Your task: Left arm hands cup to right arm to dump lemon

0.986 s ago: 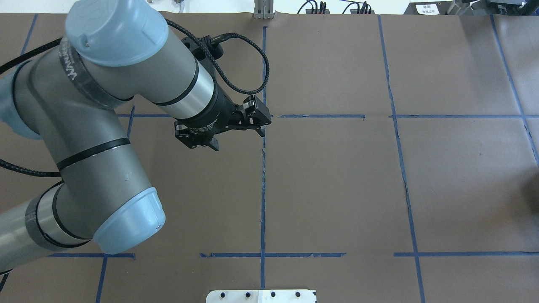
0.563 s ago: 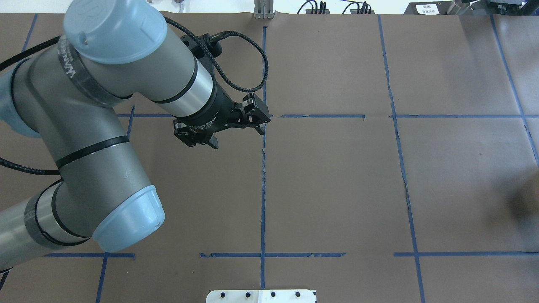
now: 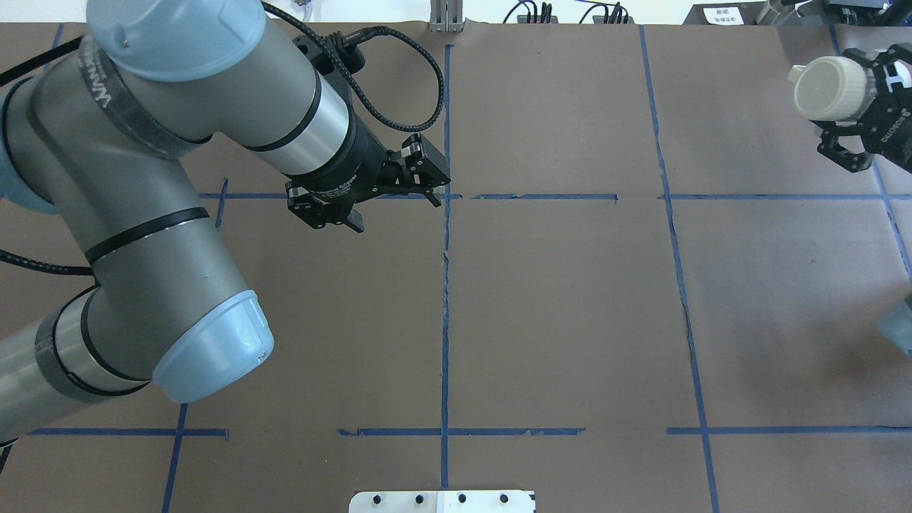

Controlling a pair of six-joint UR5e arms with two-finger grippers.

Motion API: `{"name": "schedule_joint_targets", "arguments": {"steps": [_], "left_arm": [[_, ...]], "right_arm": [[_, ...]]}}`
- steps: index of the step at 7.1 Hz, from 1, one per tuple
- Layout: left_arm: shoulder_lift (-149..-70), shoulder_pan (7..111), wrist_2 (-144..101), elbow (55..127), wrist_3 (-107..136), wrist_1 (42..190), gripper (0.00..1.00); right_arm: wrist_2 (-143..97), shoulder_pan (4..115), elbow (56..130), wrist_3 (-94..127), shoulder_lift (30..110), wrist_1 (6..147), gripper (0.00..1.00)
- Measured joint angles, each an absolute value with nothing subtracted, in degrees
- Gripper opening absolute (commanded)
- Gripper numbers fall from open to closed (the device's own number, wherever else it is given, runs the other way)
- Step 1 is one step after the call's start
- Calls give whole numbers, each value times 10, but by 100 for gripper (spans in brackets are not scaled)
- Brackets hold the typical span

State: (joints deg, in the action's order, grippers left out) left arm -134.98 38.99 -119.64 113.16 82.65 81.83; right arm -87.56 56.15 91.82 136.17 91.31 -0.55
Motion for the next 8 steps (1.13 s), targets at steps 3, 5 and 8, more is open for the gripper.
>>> {"name": "schedule_joint_targets", "arguments": {"steps": [3,5,8], "left_arm": [[-1380,399,-1196,1079,827,843,100],[-1410,407,-1196,1045,828,844,100],[-1480,406,-1197,962,842,842,100]], "right_arm": [[-841,482,977,985,875,108,42],[-719,380,992,776,823,182,44],[-472,205,998,555,718,326,46]]}}
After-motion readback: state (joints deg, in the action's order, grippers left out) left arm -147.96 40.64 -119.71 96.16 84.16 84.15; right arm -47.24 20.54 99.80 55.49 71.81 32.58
